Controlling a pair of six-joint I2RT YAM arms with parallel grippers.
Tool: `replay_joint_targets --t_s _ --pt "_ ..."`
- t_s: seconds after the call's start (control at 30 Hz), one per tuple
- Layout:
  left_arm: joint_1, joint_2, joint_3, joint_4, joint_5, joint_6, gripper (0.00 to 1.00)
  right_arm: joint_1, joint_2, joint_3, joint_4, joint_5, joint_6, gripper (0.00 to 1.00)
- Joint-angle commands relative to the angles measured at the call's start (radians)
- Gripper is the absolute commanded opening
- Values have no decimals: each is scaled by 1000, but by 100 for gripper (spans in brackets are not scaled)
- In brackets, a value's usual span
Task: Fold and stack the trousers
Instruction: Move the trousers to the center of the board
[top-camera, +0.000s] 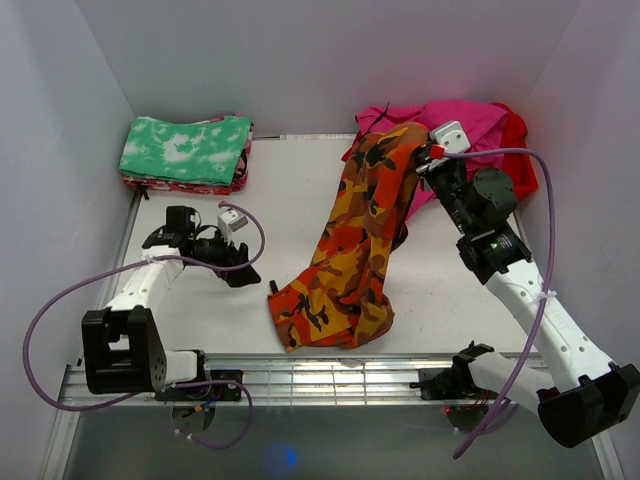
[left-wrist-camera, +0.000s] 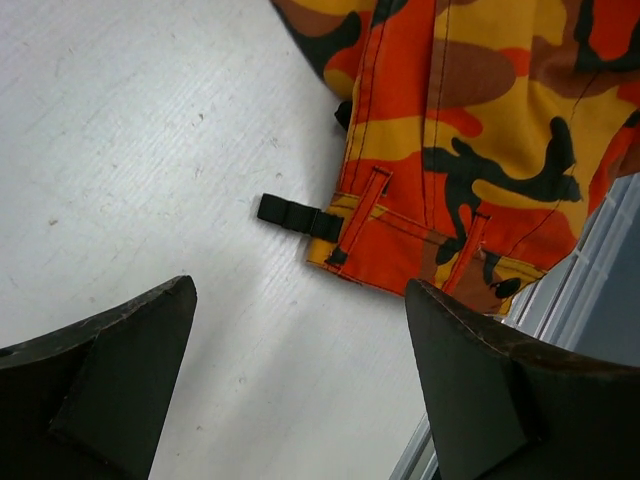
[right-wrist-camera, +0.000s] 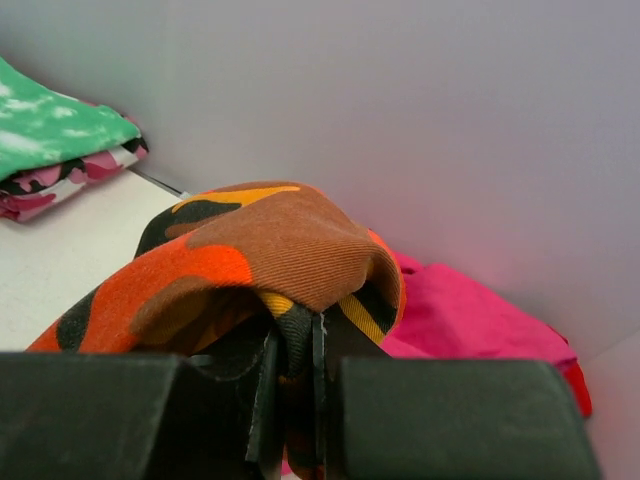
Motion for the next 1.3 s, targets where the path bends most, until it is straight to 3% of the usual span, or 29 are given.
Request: replay_joint_targets --t_s 0.0,0.37,0.57,0.73,0.83,0.87,1.0,1.27 --pt "-11 54 -26 -20 -9 107 96 -27 -48 8 69 11 41 8" --pt "-228 207 -52 136 -172 13 96 -50 -91 -11 18 -7 36 8" --pt "-298 287 -51 147 -189 -14 78 -54 -109 -5 1 -4 27 8" --pt "-321 283 -63 141 -194 -30 51 -60 -109 15 -8 3 27 8" --pt "-319 232 -52 99 -175 -18 23 -62 -107 25 -20 11 16 8" --pt "-318 214 -45 87 -186 -31 0 -62 -107 28 -23 16 12 8" --pt "-256 110 11 56 -229 -51 0 -74 -104 39 -26 31 -16 8" --pt "130 128 269 -22 -289 16 0 -100 -89 42 -37 -1 -62 8"
